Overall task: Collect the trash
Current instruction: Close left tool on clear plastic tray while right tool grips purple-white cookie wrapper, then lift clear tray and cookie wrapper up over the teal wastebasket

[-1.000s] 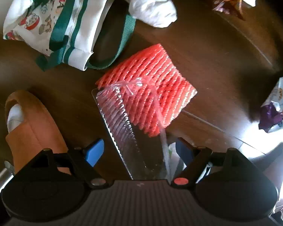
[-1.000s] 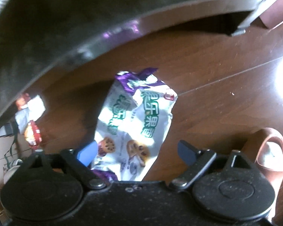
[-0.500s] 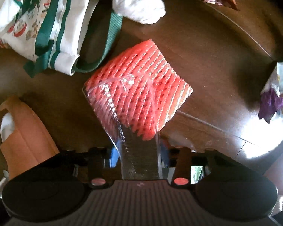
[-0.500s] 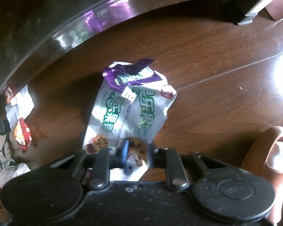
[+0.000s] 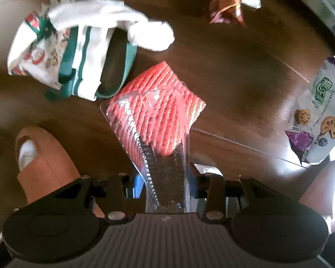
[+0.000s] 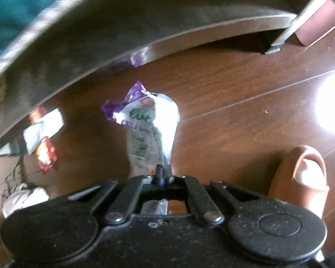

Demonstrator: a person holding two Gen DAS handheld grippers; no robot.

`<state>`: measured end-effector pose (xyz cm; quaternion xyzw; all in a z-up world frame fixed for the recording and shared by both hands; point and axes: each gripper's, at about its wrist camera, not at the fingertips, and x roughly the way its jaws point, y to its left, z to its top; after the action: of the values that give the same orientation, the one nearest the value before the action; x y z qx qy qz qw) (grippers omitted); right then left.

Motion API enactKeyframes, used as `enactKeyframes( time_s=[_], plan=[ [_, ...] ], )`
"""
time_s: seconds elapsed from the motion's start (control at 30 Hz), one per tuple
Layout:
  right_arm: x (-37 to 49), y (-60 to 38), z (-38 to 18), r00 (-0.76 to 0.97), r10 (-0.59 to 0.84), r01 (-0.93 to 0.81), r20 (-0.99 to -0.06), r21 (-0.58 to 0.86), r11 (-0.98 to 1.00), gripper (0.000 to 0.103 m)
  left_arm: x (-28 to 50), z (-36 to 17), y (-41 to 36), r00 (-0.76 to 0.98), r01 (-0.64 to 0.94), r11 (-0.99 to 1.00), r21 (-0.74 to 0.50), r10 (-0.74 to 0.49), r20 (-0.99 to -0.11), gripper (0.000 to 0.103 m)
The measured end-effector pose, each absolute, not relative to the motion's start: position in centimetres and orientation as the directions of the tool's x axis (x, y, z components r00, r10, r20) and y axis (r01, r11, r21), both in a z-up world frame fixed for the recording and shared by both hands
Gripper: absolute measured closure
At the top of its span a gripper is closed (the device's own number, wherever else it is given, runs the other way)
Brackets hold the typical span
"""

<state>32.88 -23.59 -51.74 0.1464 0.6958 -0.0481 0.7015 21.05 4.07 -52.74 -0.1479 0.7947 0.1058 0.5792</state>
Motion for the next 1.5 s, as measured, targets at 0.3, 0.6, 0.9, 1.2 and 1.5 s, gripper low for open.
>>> enactKeyframes(
  time_s=[0.3, 0.6, 0.9, 1.2, 1.5],
  plan=[
    [30.5, -20.7, -43.5, 0.093, 0.132, 0.175, -0.987, 0.147, 0.974, 0.103, 21.5, -45.0, 5.6, -0.169, -0.349, 0.936, -0.052, -0.117, -0.979, 0.064],
    [26.6, -20.3, -33.8, 0.193, 0.144, 0.096, -0.971, 0.165, 0.982, 0.103, 20.5, -36.9, 5.1, -0.004, -0.329, 0.935, -0.133, -0.142, -0.99, 0.064],
    [21.4, -19.0, -22.7, 0.396, 0.182, -0.084, -0.9, 0.162, 0.983, 0.103, 18.5, -24.4, 4.5, 0.268, -0.237, 0.955, -0.177, -0.111, -0.957, 0.064],
    [18.1, -18.6, -12.3, 0.602, 0.205, -0.189, -0.772, 0.112, 0.976, 0.103, 18.1, -12.7, 4.6, 0.498, -0.177, 0.957, -0.229, -0.114, -0.86, 0.064],
    [18.3, -18.9, -2.3, 0.759, 0.204, -0.22, -0.619, 0.051, 0.974, 0.103, 20.6, -0.8, 3.6, 0.67, -0.053, 0.974, -0.22, -0.129, -0.731, 0.064]
  ],
)
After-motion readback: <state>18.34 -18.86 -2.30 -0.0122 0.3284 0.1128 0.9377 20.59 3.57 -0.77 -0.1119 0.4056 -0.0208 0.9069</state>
